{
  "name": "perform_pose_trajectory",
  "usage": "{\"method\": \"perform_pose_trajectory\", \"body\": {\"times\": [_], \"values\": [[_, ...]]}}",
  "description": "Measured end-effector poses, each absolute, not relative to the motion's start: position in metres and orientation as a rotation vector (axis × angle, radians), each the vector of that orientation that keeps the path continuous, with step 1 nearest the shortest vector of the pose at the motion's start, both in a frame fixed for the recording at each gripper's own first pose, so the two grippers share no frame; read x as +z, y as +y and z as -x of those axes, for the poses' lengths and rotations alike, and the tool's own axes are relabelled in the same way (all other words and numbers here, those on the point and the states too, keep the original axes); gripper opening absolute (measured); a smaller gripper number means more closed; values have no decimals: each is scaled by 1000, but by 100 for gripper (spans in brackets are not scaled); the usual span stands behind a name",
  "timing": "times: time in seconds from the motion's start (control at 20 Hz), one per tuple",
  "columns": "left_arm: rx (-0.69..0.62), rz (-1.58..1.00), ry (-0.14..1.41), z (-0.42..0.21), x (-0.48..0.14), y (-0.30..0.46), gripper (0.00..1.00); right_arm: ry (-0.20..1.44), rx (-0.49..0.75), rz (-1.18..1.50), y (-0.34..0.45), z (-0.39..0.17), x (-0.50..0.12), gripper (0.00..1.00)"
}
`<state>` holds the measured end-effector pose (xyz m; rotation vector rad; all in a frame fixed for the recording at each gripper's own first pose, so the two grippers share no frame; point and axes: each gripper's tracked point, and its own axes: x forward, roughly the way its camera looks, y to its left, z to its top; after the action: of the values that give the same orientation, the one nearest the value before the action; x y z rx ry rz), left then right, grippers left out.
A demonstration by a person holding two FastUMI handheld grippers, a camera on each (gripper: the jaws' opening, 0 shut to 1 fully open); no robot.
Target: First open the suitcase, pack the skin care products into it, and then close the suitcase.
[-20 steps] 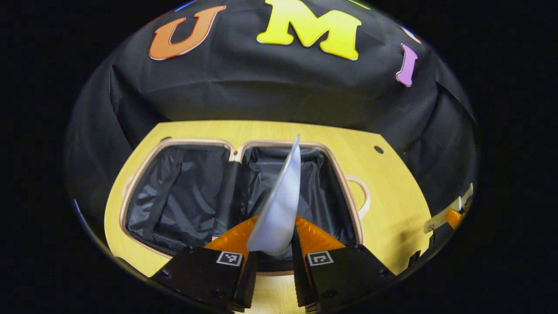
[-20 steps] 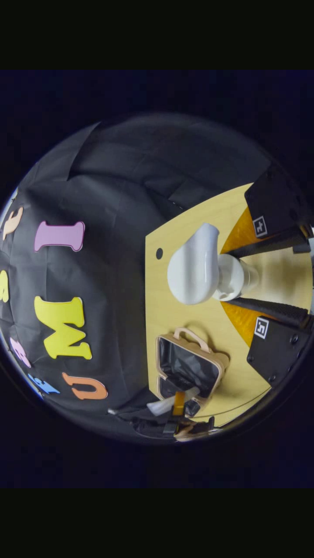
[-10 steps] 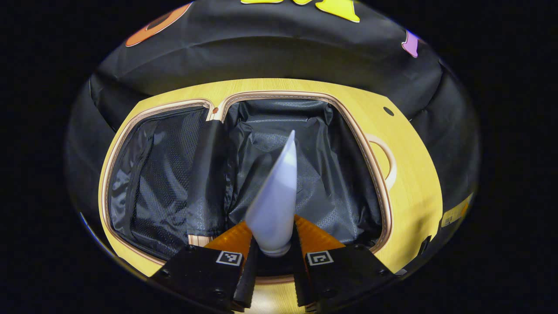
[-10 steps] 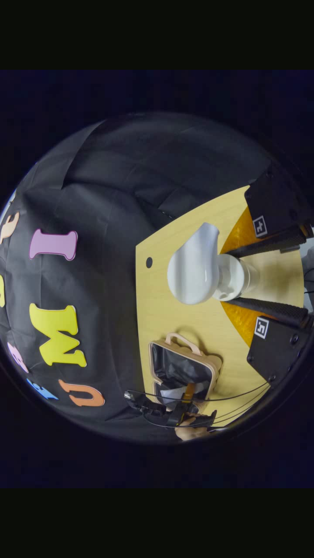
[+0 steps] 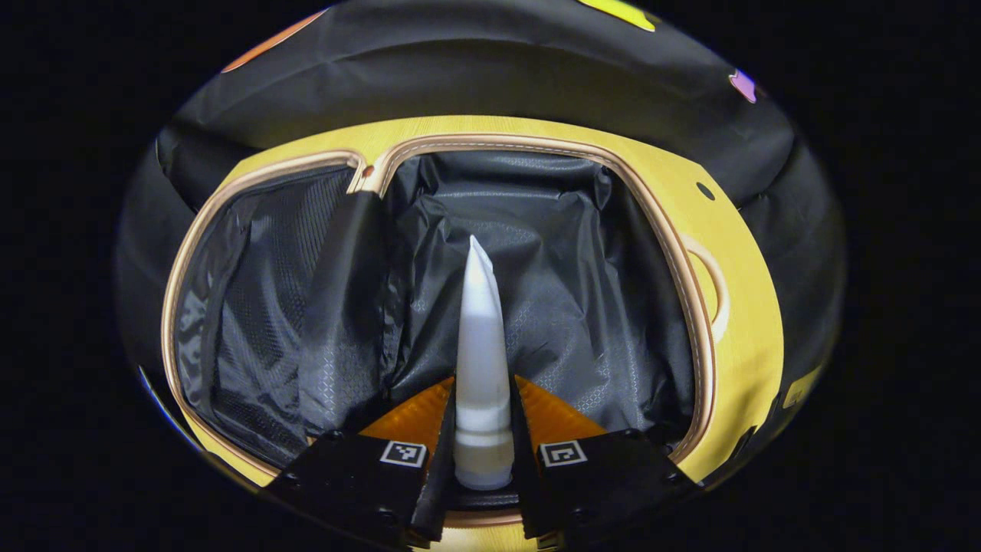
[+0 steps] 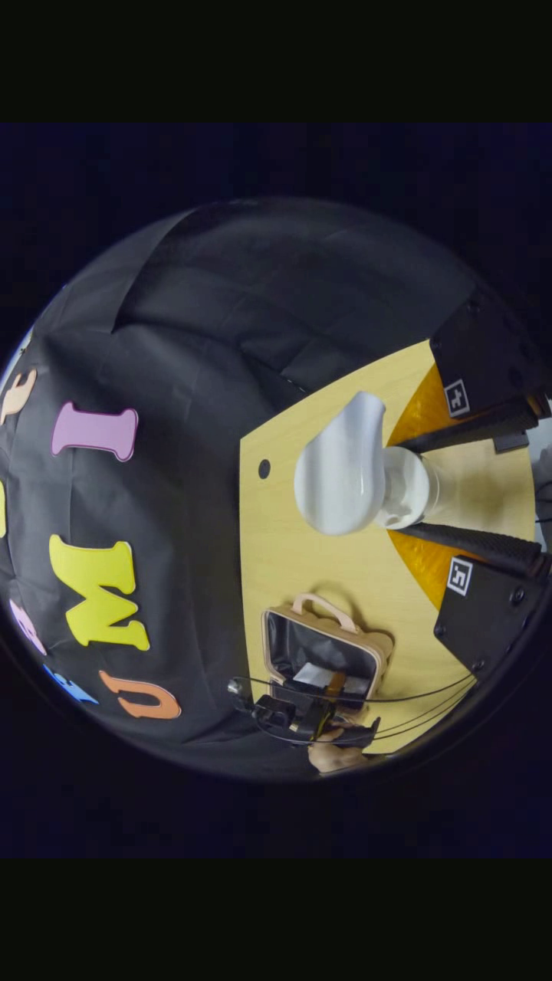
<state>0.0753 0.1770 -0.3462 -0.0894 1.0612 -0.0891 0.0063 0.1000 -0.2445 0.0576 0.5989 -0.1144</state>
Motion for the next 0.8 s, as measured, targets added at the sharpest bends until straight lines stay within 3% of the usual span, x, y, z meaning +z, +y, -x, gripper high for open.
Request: {"method": "perform_pose_trajectory", "body": {"times": [0.05,0.15,0.2,0.25,0.3,0.35,0.4,0.45,0.5,0.55,0.7,0.8], "values": [[-85,101,1061,-75,-347,178,40,603,-112,-53,104,-7,-243,49],[-91,124,1058,-74,-347,177,40,610,-92,-50,117,-11,-236,49],[-106,138,1056,-73,-344,174,49,607,-71,-51,126,-13,-231,49],[-115,134,1036,-74,-339,173,44,600,-49,-52,137,-18,-225,49],[-125,131,1013,-75,-332,173,65,593,-26,-50,149,-24,-219,49],[-126,126,987,-74,-324,175,71,587,1,-45,163,-33,-214,49],[-123,122,959,-73,-315,177,89,577,35,-42,181,-43,-206,49],[-122,127,932,-69,-305,179,92,568,68,-45,198,-53,-199,49],[-127,139,903,-64,-295,179,83,561,102,-53,216,-63,-192,49],[-127,145,869,-57,-284,182,83,554,137,-60,235,-73,-187,49],[-102,136,783,-32,-259,201,99,537,221,-16,289,-105,-184,49],[-79,132,733,-11,-248,216,99,548,273,17,325,-117,-191,49]]}}
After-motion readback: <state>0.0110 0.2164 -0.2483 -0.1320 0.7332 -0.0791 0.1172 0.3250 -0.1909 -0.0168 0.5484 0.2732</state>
